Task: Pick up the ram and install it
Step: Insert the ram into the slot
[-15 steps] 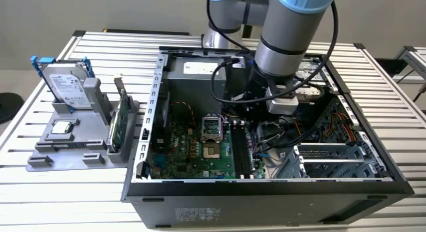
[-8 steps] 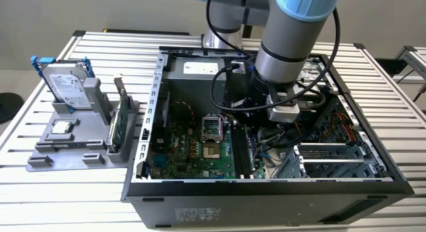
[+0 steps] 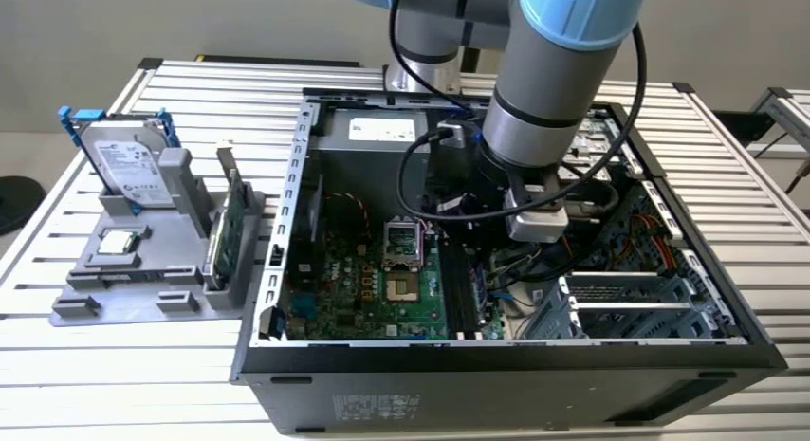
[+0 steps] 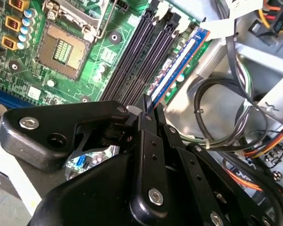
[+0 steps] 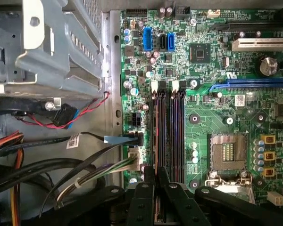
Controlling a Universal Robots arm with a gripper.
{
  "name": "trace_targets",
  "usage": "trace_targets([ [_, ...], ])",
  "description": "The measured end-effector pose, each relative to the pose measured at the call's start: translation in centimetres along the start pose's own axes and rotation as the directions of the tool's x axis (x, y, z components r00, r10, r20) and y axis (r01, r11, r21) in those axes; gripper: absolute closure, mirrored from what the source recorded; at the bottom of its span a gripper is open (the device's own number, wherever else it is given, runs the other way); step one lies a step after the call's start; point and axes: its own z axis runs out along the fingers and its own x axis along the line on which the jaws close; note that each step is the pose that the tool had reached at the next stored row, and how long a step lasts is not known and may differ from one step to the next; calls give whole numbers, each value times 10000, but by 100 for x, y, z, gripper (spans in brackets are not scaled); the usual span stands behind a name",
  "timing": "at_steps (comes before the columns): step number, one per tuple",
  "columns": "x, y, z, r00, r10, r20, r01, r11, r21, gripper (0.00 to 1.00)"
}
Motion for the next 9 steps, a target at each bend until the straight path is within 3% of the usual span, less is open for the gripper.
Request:
trace_targets([
  [5,1,7,7,10000,1,2,-1,10000,-11,100],
  [9,-5,14,39,10000,4,-48,-4,10000,-16,100],
])
